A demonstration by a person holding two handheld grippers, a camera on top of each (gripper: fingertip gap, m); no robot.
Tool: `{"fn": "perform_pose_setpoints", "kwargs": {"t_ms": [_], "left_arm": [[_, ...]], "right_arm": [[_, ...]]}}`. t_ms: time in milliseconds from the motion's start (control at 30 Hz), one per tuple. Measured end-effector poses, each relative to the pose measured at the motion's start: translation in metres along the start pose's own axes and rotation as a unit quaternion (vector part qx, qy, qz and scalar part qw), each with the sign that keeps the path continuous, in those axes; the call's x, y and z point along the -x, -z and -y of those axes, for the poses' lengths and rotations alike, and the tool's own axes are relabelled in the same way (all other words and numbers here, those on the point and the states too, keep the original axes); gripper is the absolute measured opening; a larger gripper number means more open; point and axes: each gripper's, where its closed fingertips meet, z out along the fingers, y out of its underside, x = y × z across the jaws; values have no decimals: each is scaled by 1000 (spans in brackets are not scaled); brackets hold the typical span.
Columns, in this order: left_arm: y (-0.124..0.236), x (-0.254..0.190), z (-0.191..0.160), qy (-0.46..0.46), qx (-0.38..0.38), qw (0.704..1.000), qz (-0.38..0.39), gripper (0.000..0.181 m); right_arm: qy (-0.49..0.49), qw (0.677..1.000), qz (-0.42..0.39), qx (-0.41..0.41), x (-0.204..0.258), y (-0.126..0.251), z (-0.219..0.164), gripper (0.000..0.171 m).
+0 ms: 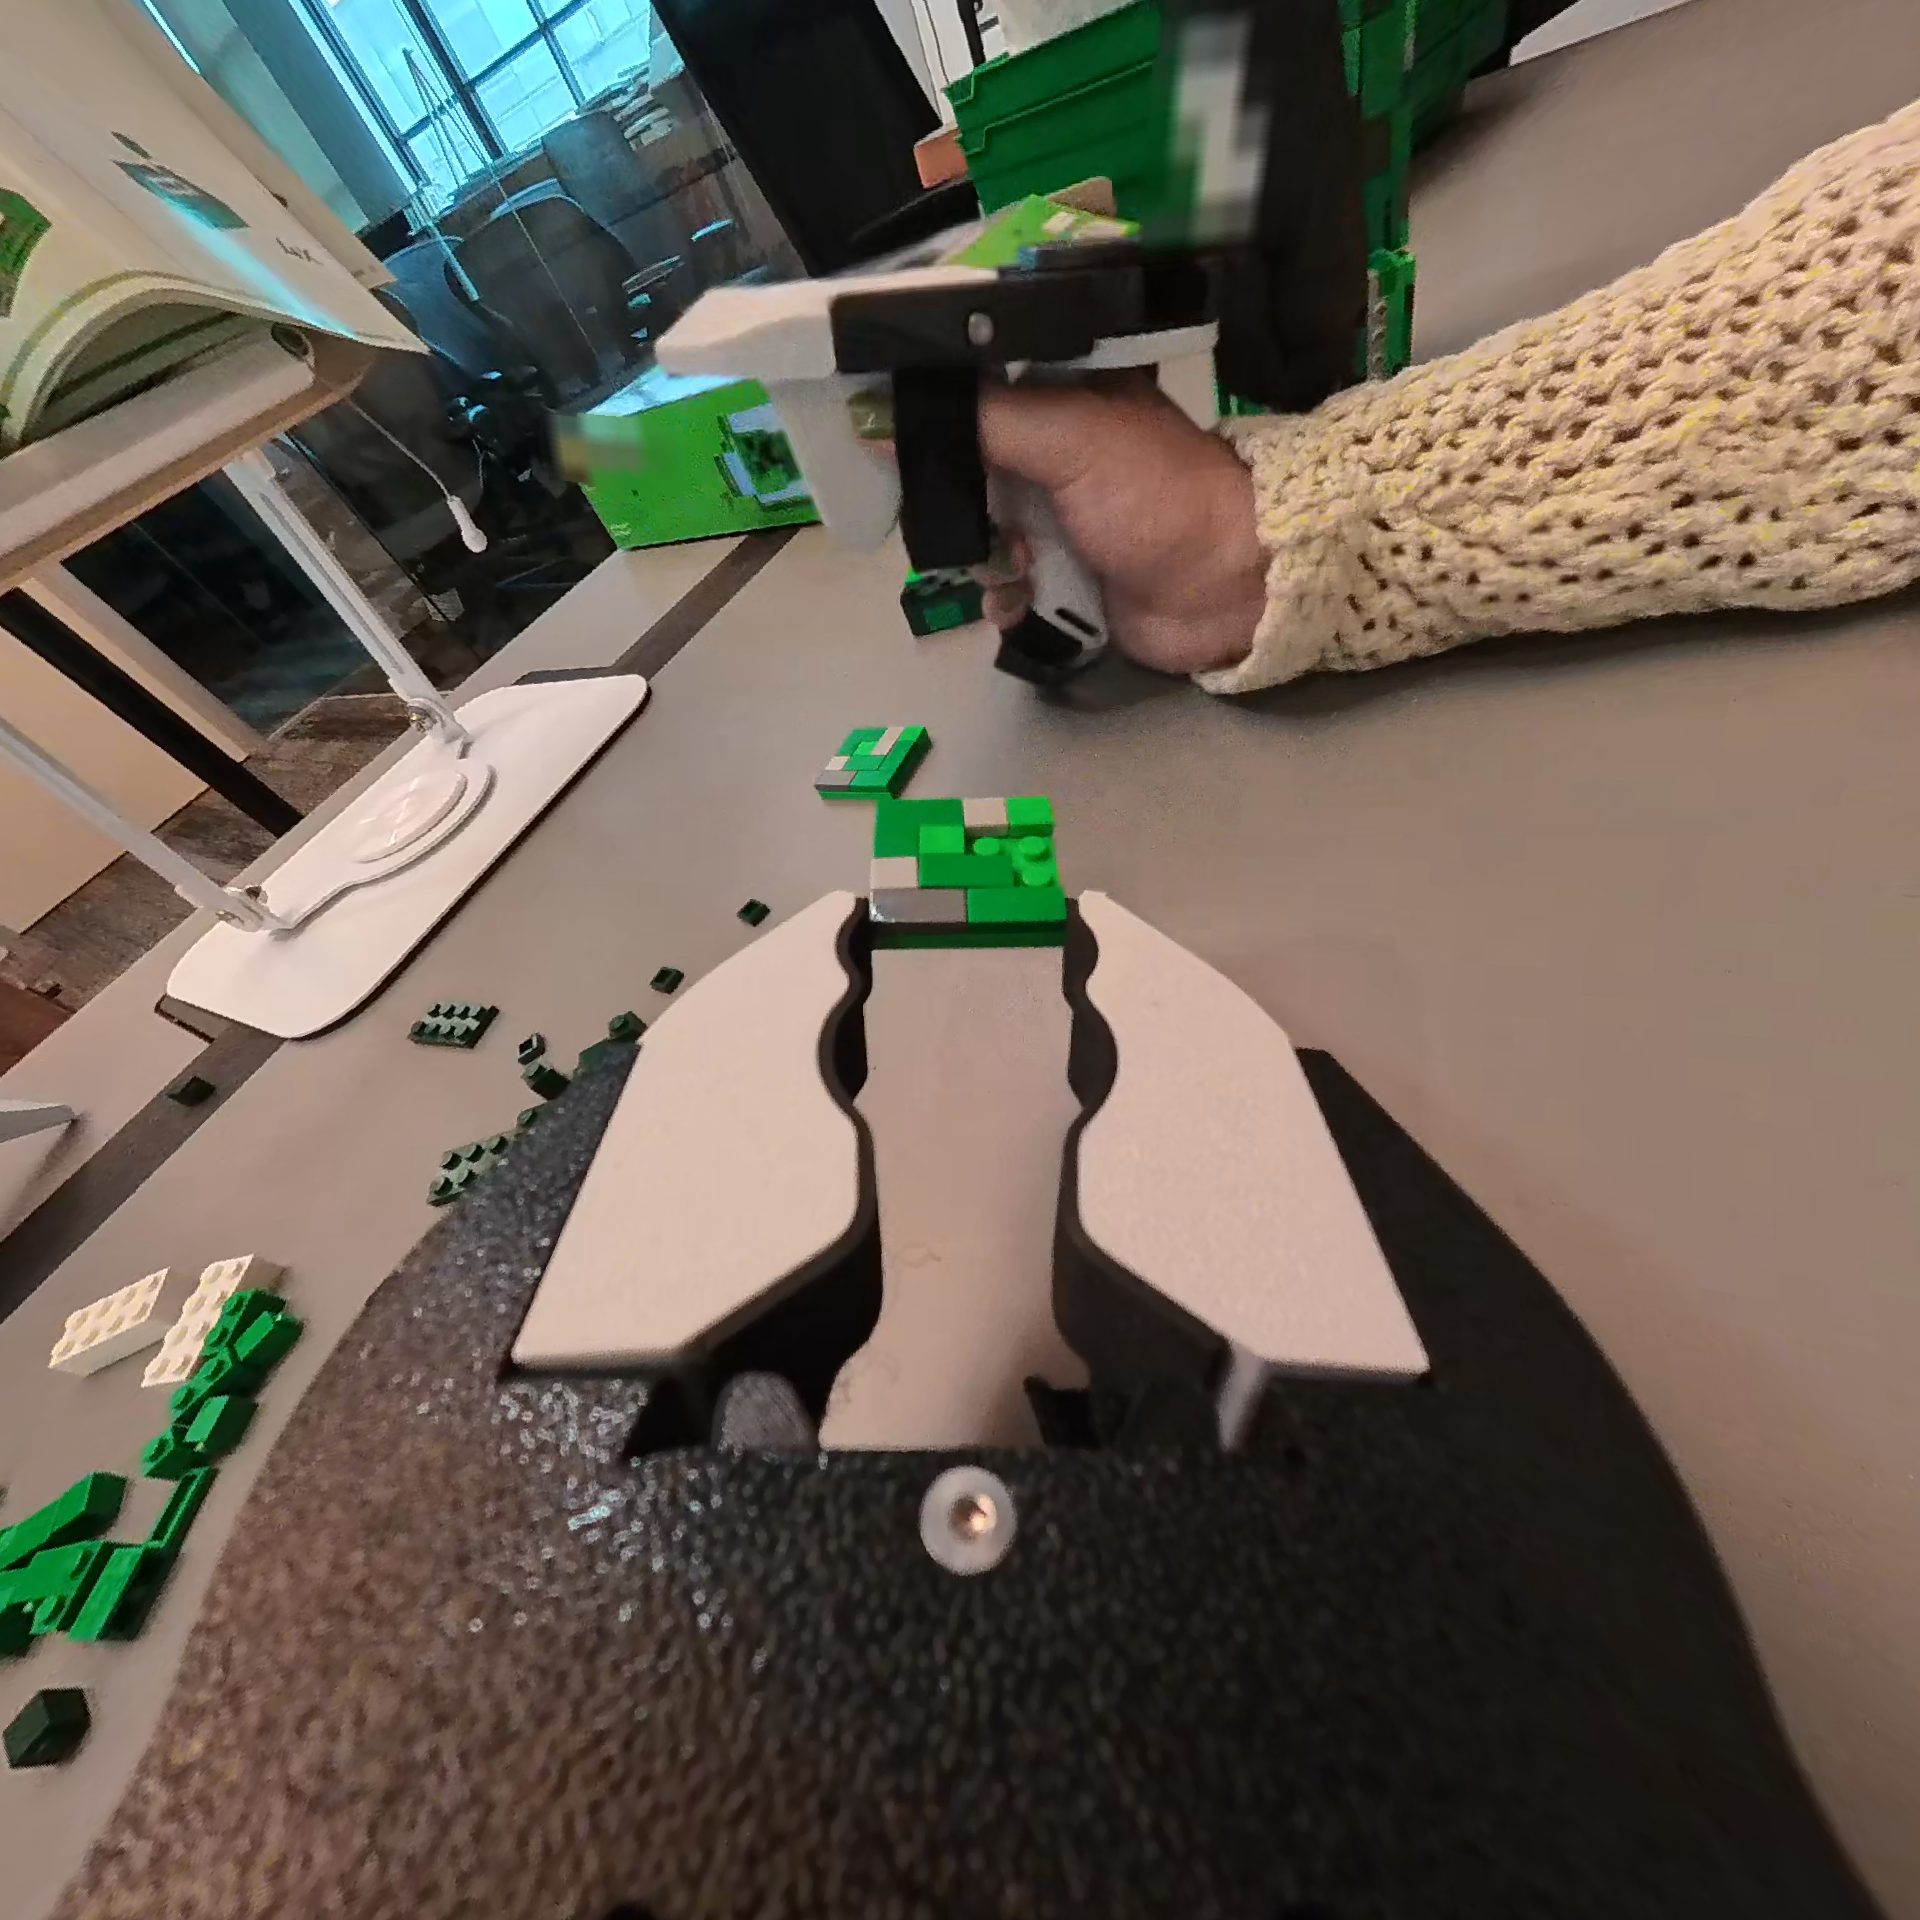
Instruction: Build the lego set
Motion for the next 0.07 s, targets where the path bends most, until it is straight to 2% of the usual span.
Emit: {"fn": "perform_pose_setpoints", "kwargs": {"t_ms": [67], "left_arm": [[0,0,0,1,0,1000,0,35]], "right_arm": [[-28,1000,-9,-6,-7,1,0,0]]}}
